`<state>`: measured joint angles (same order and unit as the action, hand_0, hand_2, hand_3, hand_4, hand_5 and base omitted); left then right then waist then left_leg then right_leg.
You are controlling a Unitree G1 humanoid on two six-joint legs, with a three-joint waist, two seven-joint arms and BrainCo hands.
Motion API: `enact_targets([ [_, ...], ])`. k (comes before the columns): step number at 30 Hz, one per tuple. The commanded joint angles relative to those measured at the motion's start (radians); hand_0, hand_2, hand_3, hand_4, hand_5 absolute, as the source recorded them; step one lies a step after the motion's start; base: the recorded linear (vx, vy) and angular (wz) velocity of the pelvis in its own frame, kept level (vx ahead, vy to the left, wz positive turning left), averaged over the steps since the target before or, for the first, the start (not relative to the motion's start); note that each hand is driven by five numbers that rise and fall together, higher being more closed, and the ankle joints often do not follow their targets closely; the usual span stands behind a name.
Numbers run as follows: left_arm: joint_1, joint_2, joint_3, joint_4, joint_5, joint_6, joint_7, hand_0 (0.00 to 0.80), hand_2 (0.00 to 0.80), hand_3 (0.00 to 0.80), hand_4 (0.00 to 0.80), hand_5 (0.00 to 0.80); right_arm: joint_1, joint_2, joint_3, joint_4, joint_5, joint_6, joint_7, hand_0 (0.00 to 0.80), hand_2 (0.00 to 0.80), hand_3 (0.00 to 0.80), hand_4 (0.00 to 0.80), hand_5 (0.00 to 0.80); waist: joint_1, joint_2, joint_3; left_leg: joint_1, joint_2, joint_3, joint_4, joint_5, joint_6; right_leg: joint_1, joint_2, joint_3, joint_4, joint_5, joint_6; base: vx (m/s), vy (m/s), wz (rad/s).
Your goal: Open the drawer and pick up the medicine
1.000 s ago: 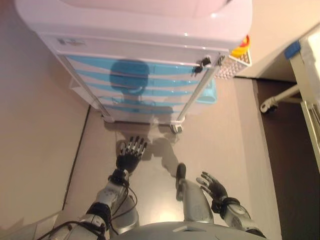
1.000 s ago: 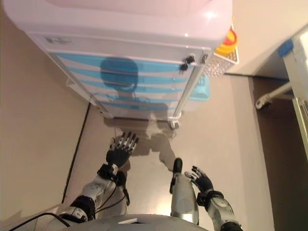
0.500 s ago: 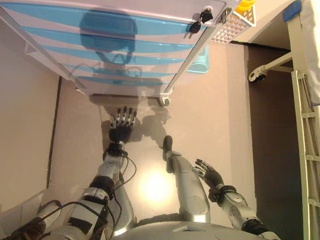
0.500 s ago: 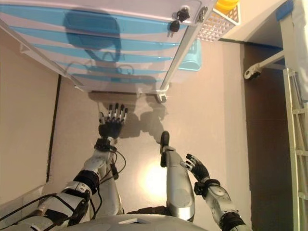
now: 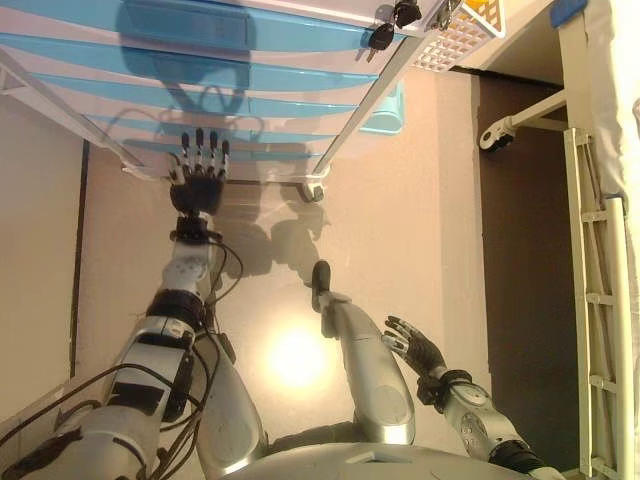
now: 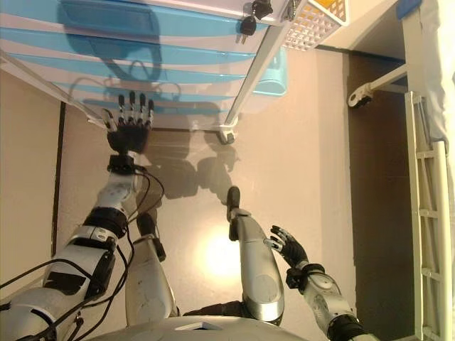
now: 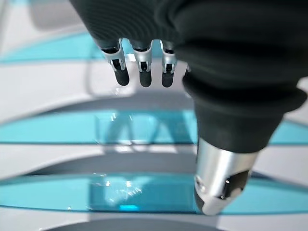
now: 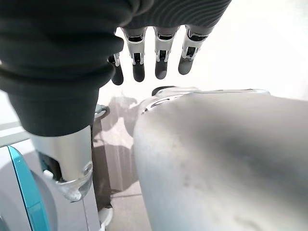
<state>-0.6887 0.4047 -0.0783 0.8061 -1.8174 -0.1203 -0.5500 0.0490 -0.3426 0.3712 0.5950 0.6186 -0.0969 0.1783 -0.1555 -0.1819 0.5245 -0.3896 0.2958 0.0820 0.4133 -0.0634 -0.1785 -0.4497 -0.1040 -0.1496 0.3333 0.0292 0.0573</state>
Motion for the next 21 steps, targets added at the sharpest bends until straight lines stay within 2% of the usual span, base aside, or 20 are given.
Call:
enact_targets([
  [1,-0.051,0.064,0.012,-0.046,0.002,-0.02,0.012,0.0,0.0,0.0,0.0,0.0,0.064,-0.038,0.05,-0.082,0.037,-0.024,0.013,0.0,0.0,0.0,0.0,0.0,-0.015,-0.026,-0.029,-0.035,0.0,0.019,0.06,-0.015,0.081,0.018,0.002,0.009,0.062,-0.043,0.044,0.0,0.0,0.0],
  [14,-0.238,0.176,-0.035,0.013,0.057,-0.04,0.099,0.0,0.0,0.0,0.0,0.0,0.073,-0.034,0.081,-0.075,0.053,-0.06,0.011,0.0,0.0,0.0,0.0,0.0,-0.031,-0.034,-0.006,-0.045,0.012,0.021,0.072,-0.027,0.079,0.047,0.016,0.008,0.025,-0.041,0.034,0.003,-0.005,0.0],
  [18,-0.279,0.2,-0.041,0.024,0.037,-0.051,0.087,0.0,0.0,0.0,0.0,0.0,0.074,-0.03,0.089,-0.075,0.059,-0.071,0.009,0.0,0.0,0.0,0.0,0.0,-0.032,-0.038,-0.005,-0.047,0.013,0.018,0.071,-0.029,0.079,0.055,0.021,0.007,0.01,-0.036,0.033,0.009,-0.016,0.0],
  [20,-0.299,0.207,-0.046,0.015,0.029,-0.061,0.046,0.0,0.0,0.0,0.0,0.0,0.075,-0.024,0.097,-0.069,0.065,-0.078,0.008,0.0,0.0,0.0,0.0,0.0,-0.029,-0.04,-0.005,-0.048,0.013,0.014,0.07,-0.031,0.079,0.062,0.024,0.007,0.0,-0.035,0.032,0.016,-0.04,0.01],
  [21,-0.303,0.208,-0.046,0.001,0.038,-0.07,0.032,0.22,0.22,0.22,0.22,0.22,0.076,-0.021,0.1,-0.066,0.07,-0.082,0.008,0.0,0.0,0.0,0.0,0.0,-0.026,-0.042,-0.005,-0.047,0.013,0.012,0.068,-0.031,0.078,0.067,0.026,0.006,-0.005,-0.034,0.031,0.015,-0.05,0.03],
])
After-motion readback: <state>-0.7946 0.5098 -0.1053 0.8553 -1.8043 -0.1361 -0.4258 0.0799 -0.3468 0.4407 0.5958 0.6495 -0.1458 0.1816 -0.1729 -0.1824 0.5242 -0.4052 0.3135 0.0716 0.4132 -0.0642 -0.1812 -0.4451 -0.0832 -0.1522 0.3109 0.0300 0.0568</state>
